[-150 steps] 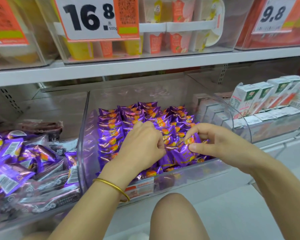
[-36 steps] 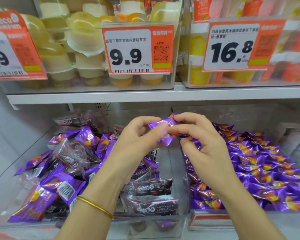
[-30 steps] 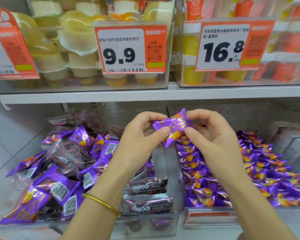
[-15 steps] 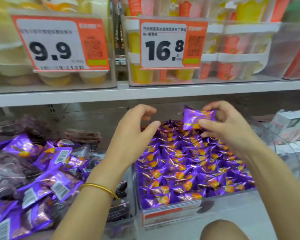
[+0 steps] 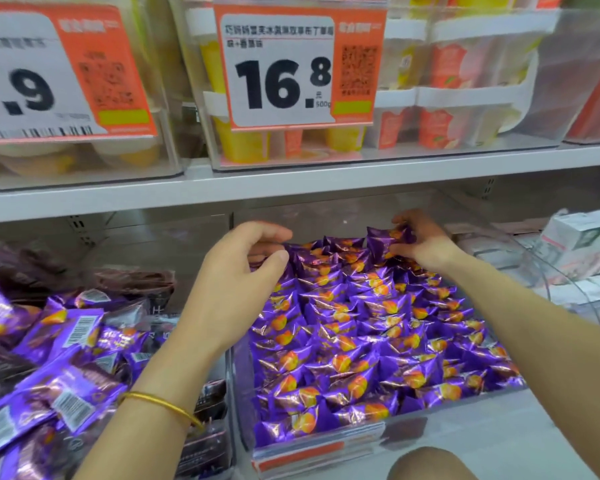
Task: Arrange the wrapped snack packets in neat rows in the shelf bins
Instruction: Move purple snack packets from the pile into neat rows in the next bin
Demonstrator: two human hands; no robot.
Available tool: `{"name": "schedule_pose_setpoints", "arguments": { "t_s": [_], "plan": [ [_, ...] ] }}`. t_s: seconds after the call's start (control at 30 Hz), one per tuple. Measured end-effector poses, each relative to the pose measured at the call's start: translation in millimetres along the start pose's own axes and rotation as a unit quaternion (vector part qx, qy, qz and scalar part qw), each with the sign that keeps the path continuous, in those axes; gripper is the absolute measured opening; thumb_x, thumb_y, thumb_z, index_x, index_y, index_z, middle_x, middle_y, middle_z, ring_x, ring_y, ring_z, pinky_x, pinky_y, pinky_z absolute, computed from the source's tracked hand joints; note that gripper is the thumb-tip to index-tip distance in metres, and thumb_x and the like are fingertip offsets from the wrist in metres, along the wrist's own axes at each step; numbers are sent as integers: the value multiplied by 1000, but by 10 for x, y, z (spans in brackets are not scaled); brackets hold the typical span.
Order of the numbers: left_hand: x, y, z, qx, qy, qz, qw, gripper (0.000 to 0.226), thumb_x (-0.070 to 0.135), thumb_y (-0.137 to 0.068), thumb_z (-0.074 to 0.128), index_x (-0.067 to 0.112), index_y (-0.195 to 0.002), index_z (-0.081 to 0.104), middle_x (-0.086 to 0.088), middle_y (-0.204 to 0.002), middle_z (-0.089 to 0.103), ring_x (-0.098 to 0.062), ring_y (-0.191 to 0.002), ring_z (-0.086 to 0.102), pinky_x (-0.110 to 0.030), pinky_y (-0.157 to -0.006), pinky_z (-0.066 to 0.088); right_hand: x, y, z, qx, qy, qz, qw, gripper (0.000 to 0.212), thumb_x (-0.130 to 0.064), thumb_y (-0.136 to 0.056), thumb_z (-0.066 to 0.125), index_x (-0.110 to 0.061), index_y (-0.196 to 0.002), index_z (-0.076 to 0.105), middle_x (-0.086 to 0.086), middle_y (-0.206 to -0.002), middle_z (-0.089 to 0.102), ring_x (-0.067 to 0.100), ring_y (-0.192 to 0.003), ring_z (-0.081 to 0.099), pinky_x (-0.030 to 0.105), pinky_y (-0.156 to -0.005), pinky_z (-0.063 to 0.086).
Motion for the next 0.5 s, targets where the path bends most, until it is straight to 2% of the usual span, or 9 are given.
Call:
{"name": "schedule_pose_setpoints", "arguments": {
  "t_s": [0.1,0.17,0.2,0.3,0.37,0.5],
  "plan": [
    [-2,0,1,2,-2,-1,1000,28,6,-87,58,33,-94,63,12,-97,67,-2,-90,62,-19,-84,50,102,-11,79,-18,47,-3,999,35,-5,-82,69,-8,-115,58,9,-116,58,25,-108,54,24,-89,39],
    [6,0,3,2,-4,0,1000,28,5,-87,58,32,-93,63,12,-96,67,-1,-89,62,-17,-83,50,108,-20,79,-12,121,-16,992,30,-15,-83,69,-19,-112,63,8,-119,57,29,-111,53,32,-97,40],
    [9,1,3,2,-3,0,1000,28,5,-86,58,32,-93,63,12,-96,67,-1,-89,62,-17,-83,50,88,-22,69,-7,138,-16,990,29,-18,-83,69,-21,-112,64,9,-120,55,31,-110,52,32,-98,40],
    [18,6,4,5,-1,-2,1000,29,4,-86,58,32,-92,63,12,-95,67,-2,-88,63,-16,-83,50,22,-31,88,-12,110,-11,994,28,-12,-84,67,-14,-112,65,13,-119,50,25,-101,51,19,-83,34],
    [18,12,5,5,1,-3,1000,29,3,-86,58,31,-92,63,11,-95,67,-3,-88,63,-16,-82,50,8,-48,140,-17,106,-16,994,27,-9,-85,66,-12,-112,64,14,-118,51,20,-92,49,16,-77,32],
    [31,16,-6,37,45,-7,998,29,0,-87,58,28,-89,64,8,-93,68,-2,-85,63,-11,-77,48,35,-54,147,-31,118,-5,993,34,-12,-81,71,-16,-114,63,14,-122,52,24,-94,53,17,-79,34]
  ]
}}
Point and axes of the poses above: each hand's wrist, its own y-axis away from the middle knuckle, its own z-axis out of the palm, x = y × z, the point moved 2 cm from there along -y, towards the middle knuckle
